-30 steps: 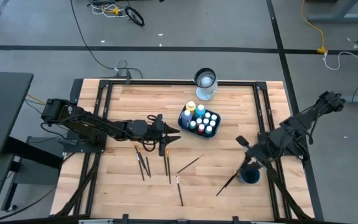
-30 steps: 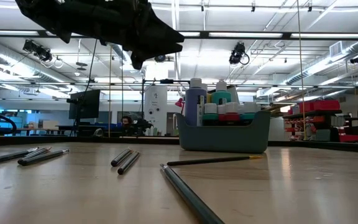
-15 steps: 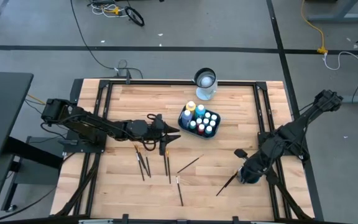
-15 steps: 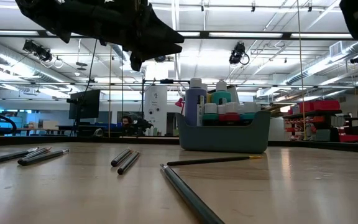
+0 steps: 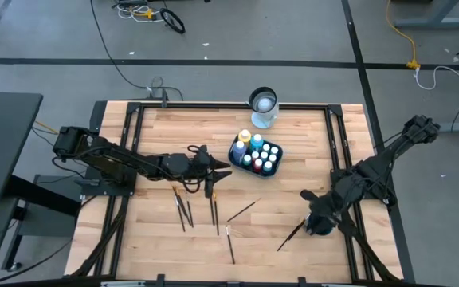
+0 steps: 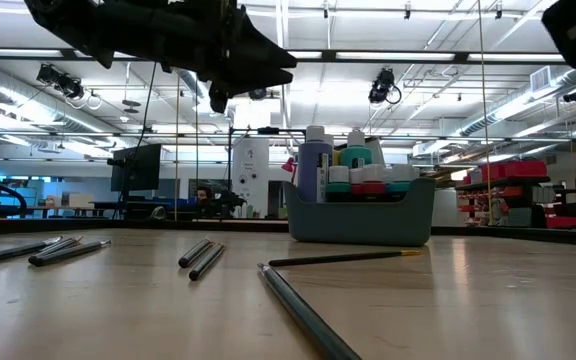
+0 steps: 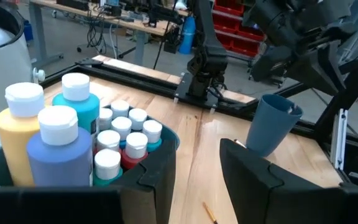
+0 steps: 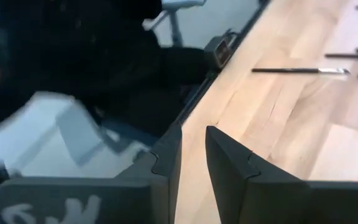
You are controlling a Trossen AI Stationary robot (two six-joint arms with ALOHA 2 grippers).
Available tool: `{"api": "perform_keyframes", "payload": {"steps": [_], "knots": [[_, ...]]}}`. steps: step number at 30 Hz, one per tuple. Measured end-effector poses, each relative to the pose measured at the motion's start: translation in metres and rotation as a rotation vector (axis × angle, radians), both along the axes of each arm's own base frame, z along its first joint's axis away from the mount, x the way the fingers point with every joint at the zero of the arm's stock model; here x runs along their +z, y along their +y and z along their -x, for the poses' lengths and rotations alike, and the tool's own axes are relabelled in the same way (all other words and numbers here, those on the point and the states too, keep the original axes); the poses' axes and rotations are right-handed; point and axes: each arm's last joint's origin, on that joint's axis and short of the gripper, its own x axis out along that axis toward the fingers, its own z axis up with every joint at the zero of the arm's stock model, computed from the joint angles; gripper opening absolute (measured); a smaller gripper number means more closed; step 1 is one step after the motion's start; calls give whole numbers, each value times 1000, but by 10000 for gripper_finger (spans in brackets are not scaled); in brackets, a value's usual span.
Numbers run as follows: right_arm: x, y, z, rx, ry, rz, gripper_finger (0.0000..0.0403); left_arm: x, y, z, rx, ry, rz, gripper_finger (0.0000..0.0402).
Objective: Pick & Place Paint Supplies
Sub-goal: Move the blue cup into the center of the table
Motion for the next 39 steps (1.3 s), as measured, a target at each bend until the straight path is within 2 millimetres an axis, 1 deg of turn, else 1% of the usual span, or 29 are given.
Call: {"api": "perform_keyframes", "payload": {"steps": [3, 8, 10, 12, 15, 18, 21, 24, 28, 32, 39], "knots": [[17, -1, -1, -33, 38, -31, 71, 3, 0, 0, 0, -30, 2, 132], [46, -5, 1, -83, 69, 44, 69, 5, 0, 0, -1, -49, -4, 133], [51, -7, 2, -110, 124, 76, 71, 5, 0, 0, -1, -52, -6, 133], [53, -7, 3, -133, 192, 107, 74, 6, 0, 0, 0, -60, -8, 132], [51, -8, 3, -154, 279, 152, 78, 7, 0, -1, 0, -64, -38, 132], [43, -7, 3, -163, 399, 166, 78, 9, 0, -1, 7, -80, -63, 133], [35, -5, 5, -122, 521, 193, 78, 11, 2, 0, 61, -100, -94, 133], [26, -4, 3, -130, 596, 248, 78, 16, 4, 0, 143, -134, -133, 132], [18, -3, 0, -131, 623, 330, 78, 23, 7, 2, 232, -181, -179, 132], [13, -4, 0, -152, 649, 404, 79, 26, 12, 2, 270, -208, -195, 132], [12, -4, -1, -133, 636, 424, 79, 29, 27, 2, 322, -231, -182, 132]]}}
